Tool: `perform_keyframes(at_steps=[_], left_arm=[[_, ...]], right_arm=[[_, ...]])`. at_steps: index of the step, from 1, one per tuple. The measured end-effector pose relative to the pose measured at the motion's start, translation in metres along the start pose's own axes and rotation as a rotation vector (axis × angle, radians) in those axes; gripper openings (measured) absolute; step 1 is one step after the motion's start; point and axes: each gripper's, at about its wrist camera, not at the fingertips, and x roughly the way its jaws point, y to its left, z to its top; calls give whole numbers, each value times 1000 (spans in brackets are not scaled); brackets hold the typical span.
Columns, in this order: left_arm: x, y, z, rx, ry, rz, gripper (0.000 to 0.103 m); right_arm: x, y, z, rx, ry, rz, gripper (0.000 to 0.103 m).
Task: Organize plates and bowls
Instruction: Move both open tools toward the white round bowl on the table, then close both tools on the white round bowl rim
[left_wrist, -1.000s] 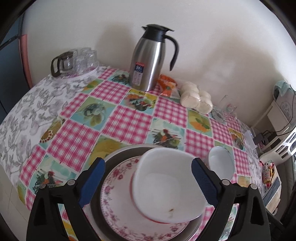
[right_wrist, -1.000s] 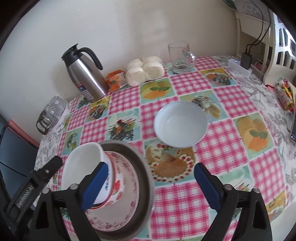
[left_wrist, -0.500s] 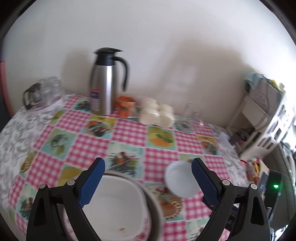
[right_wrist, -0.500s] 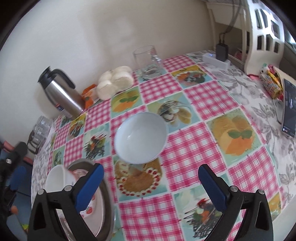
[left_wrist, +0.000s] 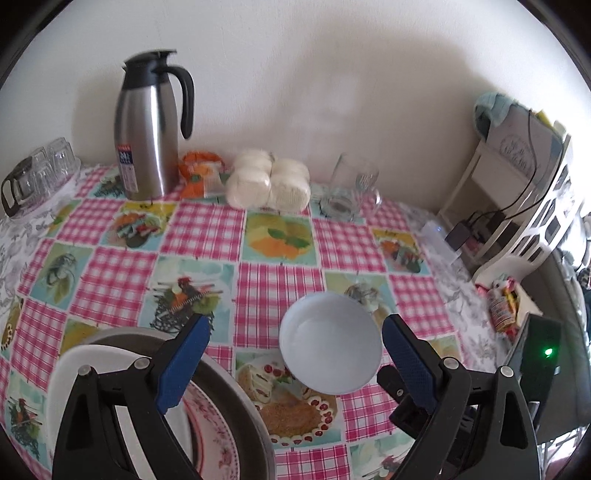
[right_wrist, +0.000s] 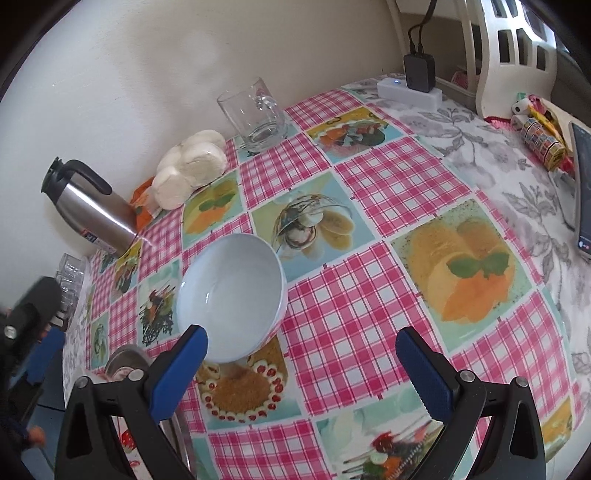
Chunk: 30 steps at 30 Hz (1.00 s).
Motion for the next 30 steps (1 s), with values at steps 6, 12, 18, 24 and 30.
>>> perform_keyframes(at_steps=[6,12,18,24,30], left_arm=[[29,-12,-5,31,39,11,90],[49,-14,-6,52,56,33,76],[66,-13,-7,51,86,42,61],[83,-11,-10,54,114,62,47],[96,-12,-14,68,141,86,43]], right_arm=[[18,-7,4,18,26,11,95],[31,-6,10,12,30,19,84],[47,-4,13,14,48,36,66],[62,-6,13,34,66,65,48],[67,-5,14,43,58,107,33]])
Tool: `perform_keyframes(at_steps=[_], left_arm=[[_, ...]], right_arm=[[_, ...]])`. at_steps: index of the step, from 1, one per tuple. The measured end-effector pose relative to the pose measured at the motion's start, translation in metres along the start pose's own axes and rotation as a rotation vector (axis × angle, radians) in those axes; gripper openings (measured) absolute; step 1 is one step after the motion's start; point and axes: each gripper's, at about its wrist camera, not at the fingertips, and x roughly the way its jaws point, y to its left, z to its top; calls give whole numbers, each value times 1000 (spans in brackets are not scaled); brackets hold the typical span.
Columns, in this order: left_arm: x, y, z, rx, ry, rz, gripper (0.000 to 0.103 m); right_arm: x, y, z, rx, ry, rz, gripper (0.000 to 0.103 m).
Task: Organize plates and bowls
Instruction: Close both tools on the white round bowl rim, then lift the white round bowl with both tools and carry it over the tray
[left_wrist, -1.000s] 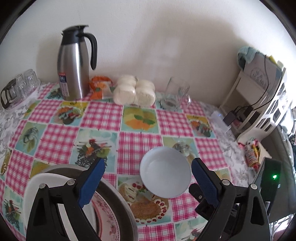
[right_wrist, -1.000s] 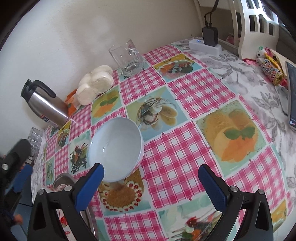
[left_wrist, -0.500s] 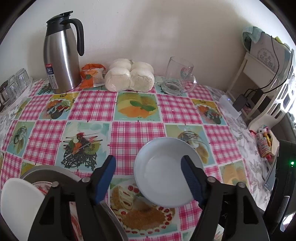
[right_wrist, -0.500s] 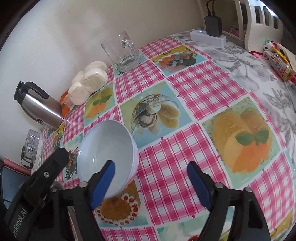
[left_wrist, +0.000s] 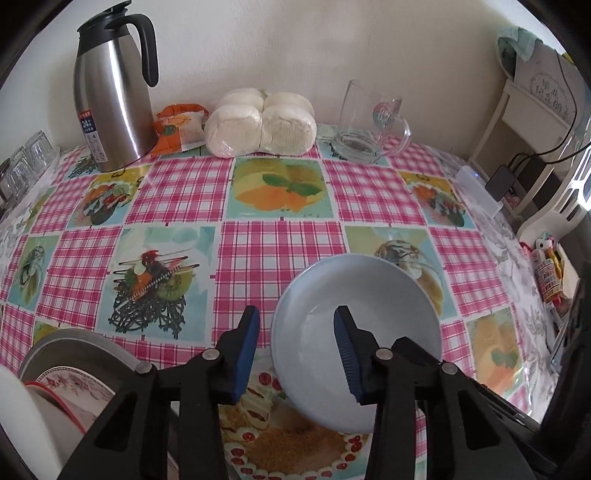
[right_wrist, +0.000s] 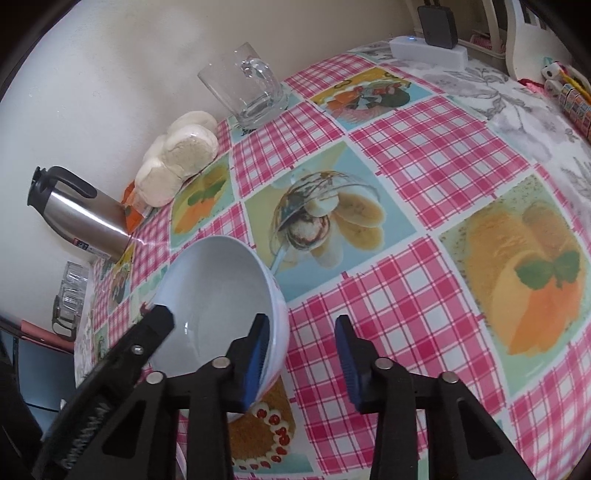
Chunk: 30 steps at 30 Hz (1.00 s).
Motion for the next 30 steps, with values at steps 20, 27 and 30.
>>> perform_keyframes(at_steps=[20,27,30], left_arm=[[12,2,-7,-17,87,-61,12],[-14,3,0,-29,44,-101,12],[-34,6,4,-41,20,-134,12]], right_arm=[[-3,-7,-1,12,2,20,10],[-21,-1,-2,8,-18,21,10],[-39,8,-1,-9,-52,16,10]])
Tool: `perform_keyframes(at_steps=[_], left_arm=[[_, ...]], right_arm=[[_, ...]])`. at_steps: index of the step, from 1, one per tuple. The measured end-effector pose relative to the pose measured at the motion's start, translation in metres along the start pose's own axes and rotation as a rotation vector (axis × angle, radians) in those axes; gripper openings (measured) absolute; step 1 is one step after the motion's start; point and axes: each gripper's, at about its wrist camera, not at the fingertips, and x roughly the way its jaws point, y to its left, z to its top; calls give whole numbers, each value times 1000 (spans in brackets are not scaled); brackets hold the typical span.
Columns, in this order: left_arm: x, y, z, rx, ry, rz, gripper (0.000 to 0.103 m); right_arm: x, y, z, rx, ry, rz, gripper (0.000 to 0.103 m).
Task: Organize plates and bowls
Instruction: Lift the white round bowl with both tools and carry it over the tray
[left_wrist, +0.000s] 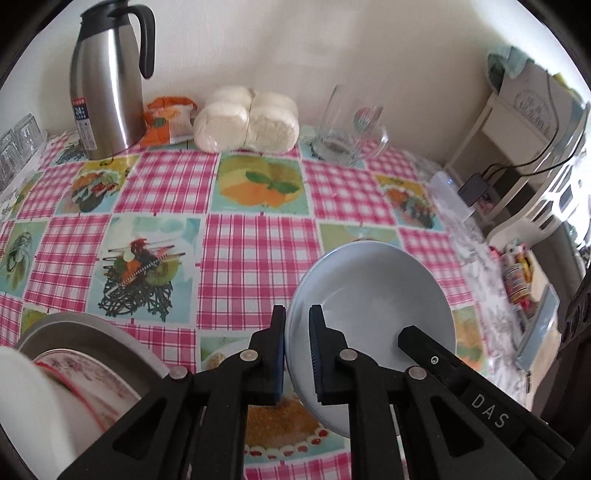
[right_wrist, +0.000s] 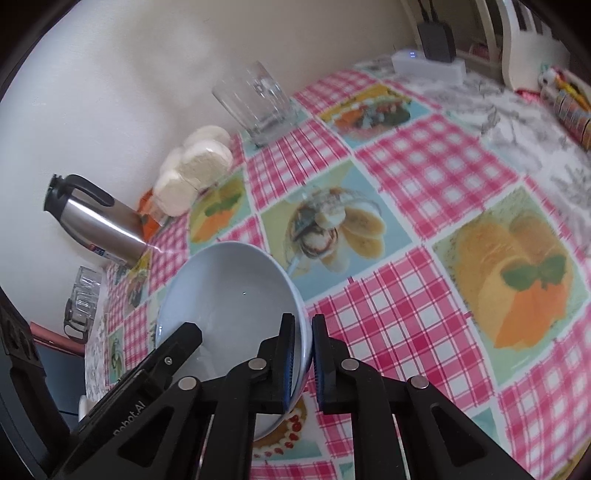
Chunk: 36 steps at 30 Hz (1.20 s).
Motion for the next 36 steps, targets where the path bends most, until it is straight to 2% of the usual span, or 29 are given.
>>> perform_keyframes(at_steps=[5,16,23,36], left_arm=[[-33,3,4,-20,-71,-41,12],[-105,29,-1,-60,-188,-59,12],[-134,57,-13,-122,-221,-89,12],[-170,110,-43,-234,-246,-79,12]], right_arm=[[-30,16,1,-18,-49,20,10],[-81,62,-14,-71,-116,91,11],[-96,92,-31,-109,-123,135,11],[-103,137,-74,-191,-92,164,11]])
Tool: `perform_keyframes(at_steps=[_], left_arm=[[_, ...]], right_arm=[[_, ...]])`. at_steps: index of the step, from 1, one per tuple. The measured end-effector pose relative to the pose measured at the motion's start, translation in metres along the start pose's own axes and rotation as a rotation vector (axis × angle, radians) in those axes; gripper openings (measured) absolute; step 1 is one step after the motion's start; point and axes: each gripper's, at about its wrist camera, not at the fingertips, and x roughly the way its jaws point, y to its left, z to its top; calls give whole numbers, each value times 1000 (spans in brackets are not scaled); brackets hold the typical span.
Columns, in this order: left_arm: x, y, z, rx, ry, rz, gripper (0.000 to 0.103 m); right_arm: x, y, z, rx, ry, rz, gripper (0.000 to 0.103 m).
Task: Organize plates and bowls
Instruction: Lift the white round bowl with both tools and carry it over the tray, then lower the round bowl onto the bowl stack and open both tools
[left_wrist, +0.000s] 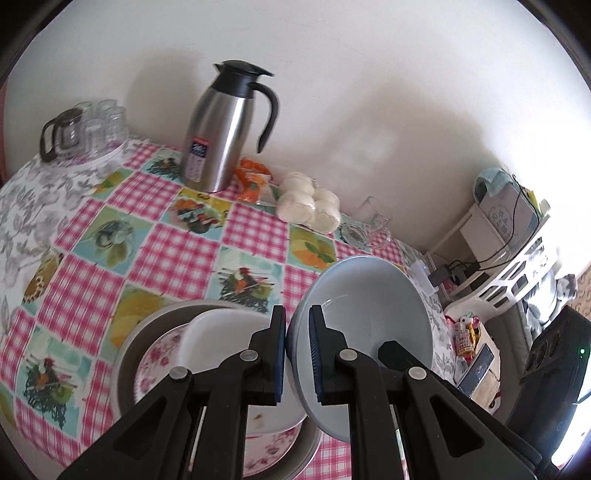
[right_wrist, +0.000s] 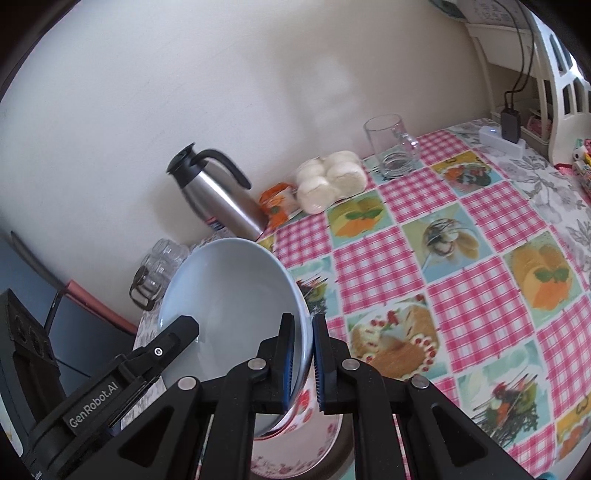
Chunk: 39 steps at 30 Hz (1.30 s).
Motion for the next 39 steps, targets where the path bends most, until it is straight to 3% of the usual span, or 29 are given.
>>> perform_keyframes(at_steps=[13,26,34,36,39], left_arm=[[-6,57,-12,-134,32,31,12],[11,71,-19,-180,98,33,12],[14,75,-21,-199,96,32,12],[14,76,-21,-201,94,41,12],[14,78,-21,-212,92,33,12]], right_arm=[[28,40,-24,-82,75,-10,11],[48,47,-31,-120,132,-100,14],[53,44,-31,-122,157,-104,15],[53,45,-31,-124,160,-101,17],[51,46,-29,-133,151,-114,27]])
